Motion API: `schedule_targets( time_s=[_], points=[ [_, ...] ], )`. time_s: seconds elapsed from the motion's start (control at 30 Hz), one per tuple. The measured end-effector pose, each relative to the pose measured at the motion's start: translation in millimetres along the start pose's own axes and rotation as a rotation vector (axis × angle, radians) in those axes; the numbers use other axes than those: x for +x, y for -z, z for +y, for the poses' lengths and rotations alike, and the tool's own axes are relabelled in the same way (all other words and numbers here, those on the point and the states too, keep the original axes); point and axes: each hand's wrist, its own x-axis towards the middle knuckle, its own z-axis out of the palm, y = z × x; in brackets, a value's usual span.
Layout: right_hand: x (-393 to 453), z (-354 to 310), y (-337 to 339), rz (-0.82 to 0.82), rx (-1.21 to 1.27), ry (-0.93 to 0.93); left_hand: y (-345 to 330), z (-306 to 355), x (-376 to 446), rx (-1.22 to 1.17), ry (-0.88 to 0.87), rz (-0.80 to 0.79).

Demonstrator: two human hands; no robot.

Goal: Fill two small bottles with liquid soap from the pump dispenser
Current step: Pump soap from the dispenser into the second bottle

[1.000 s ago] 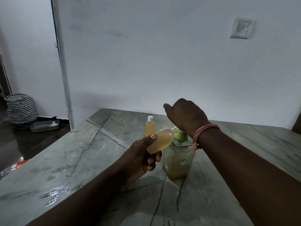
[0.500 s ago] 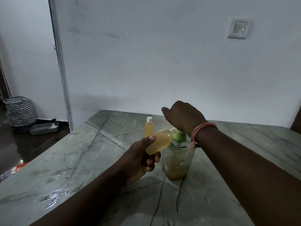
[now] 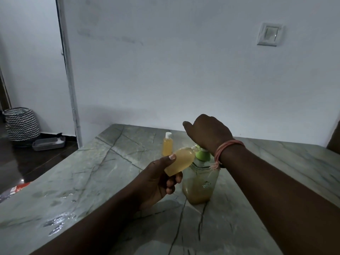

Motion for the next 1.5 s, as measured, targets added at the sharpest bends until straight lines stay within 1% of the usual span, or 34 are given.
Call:
schedule_targets(
  time_s=[0.17, 0.2, 0.33, 0.63, 0.7, 0.87, 0.97, 1.0, 1.07, 1.13, 1.17, 1.23, 1.3, 1.4, 1.5],
  points=[
    [6.8, -2.9, 8.1, -0.148, -0.055, 0.007, -1.9, -1.2, -1.5, -0.004, 0.001, -0.012],
    [7.5, -3.4, 8.0, -0.140, -0.066, 0.016, -1.3, -1.5, -1.3, -0.003, 0.002, -0.013],
    [2.7, -2.6, 0.4, 0.000, -0.012, -0.005, 3.2, -2.3, 2.3, -0.003, -0.007, -0.027],
    [2.6, -2.3, 3.7, -0.024, 0.030, -0.069, 7.4, -0.6, 1.5, -0.025, 0.015, -0.053],
    [6.0, -1.1, 7.3, -0.054, 0.082, -0.085, 9.9, 1.8, -0.6, -0.043, 0.036, -0.097],
    [10.9, 1.1, 10.2, -0.056, 0.250, -0.151, 15.8, 2.0, -0.9, -0.114, 0.036, -0.203],
    [10.0, 4.3, 23.7, -0.116, 0.564, -0.232, 18.1, -0.2, -0.1, -0.171, 0.022, -0.271],
    [10.4, 4.5, 30.9, -0.106, 0.633, -0.247, 18.7, -0.4, -0.2, -0.185, 0.016, -0.287],
    [13.5, 1.2, 42.1, -0.003, 0.626, -0.234, 19.1, 0.0, 0.2, -0.215, -0.004, -0.288],
    [12.3, -9.9, 48.1, 0.074, 0.571, -0.192, 22.9, 1.1, 3.1, -0.274, -0.027, -0.239],
    [9.4, -18.1, 48.2, 0.075, 0.557, -0.156, 26.1, 2.3, 4.6, -0.314, -0.041, -0.201],
    [1.7, -33.7, 44.5, 0.017, 0.512, -0.062, 30.9, 5.8, 6.8, -0.383, -0.088, -0.113],
    [-7.7, -49.6, 40.4, -0.063, 0.481, 0.017, 35.6, 9.5, 8.5, -0.416, -0.151, 0.021],
    [-12.8, -67.1, 28.3, -0.123, 0.497, 0.029, 47.4, 13.2, 10.7, -0.413, -0.241, 0.217],
    [-19.5, -78.0, 3.8, -0.155, 0.432, 0.048, 59.5, 13.4, 12.0, -0.354, -0.292, 0.350]
  ],
)
